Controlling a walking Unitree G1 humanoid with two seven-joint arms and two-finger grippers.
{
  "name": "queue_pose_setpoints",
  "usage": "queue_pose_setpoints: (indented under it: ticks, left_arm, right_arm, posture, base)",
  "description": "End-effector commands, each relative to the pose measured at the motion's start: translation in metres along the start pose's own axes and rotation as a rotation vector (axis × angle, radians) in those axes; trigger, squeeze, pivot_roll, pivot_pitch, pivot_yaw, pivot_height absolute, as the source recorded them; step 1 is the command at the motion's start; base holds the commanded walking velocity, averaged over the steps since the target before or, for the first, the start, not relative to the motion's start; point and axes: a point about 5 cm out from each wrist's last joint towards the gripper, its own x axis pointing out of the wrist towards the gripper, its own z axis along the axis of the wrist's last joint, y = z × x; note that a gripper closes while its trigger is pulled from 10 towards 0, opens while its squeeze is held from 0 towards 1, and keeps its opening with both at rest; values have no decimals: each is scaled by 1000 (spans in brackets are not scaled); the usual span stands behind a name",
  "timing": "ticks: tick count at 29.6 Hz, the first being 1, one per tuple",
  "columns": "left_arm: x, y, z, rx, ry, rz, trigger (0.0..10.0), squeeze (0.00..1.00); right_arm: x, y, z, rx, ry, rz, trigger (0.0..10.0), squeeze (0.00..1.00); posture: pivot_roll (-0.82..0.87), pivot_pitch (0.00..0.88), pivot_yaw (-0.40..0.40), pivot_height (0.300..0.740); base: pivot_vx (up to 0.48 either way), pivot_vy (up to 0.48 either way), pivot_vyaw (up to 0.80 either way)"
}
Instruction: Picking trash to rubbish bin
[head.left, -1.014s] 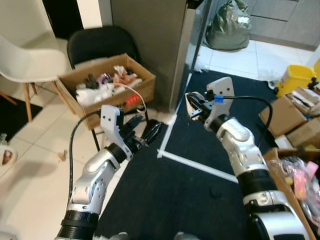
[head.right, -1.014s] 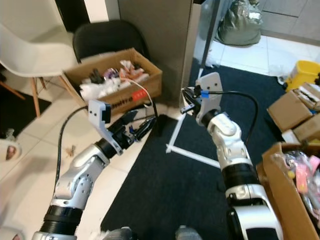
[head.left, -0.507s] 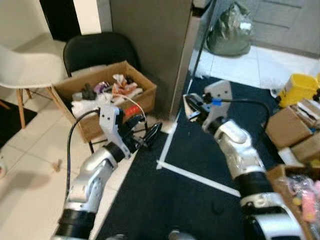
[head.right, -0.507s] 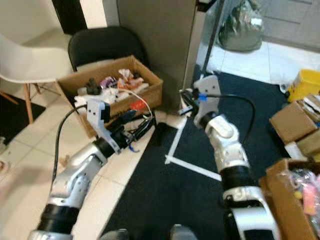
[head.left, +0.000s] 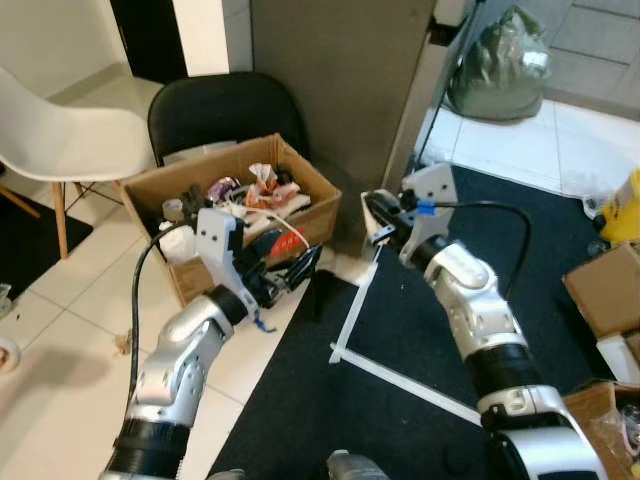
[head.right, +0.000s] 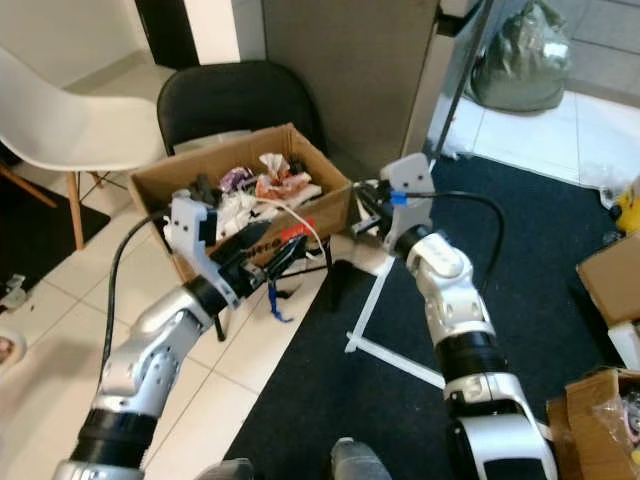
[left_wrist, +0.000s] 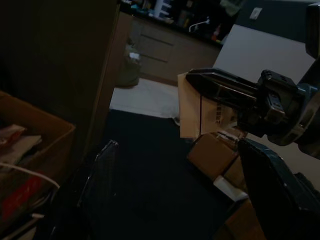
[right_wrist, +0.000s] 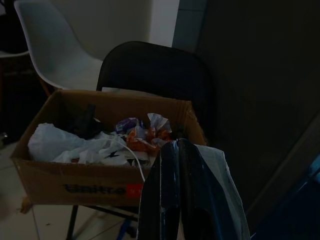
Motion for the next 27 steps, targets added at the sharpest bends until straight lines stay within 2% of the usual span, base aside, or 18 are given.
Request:
queue_pose_setpoints:
  ticks: [1, 19, 27]
  left_arm:
    - [-3, 2, -2, 1, 10, 7, 10000, 0]
    - [-4, 3, -7, -12, 8, 13, 10000, 0]
    - [-5, 4, -10, -18, 11, 13, 10000, 0]
  right_arm:
    - [1, 5, 0, -12, -1, 14, 10000, 0]
    - [-1, 6, -4, -29, 2, 20, 10000, 0]
    - [-2, 12, -6, -41, 11, 75, 10000, 0]
  posture:
    - [-36, 0, -49, 740]
    - [-35, 0, -52, 740]
    - [-35, 0, -43, 740]
  base:
    - [379, 0, 0]
    - [382, 0, 0]
    - [389, 0, 0]
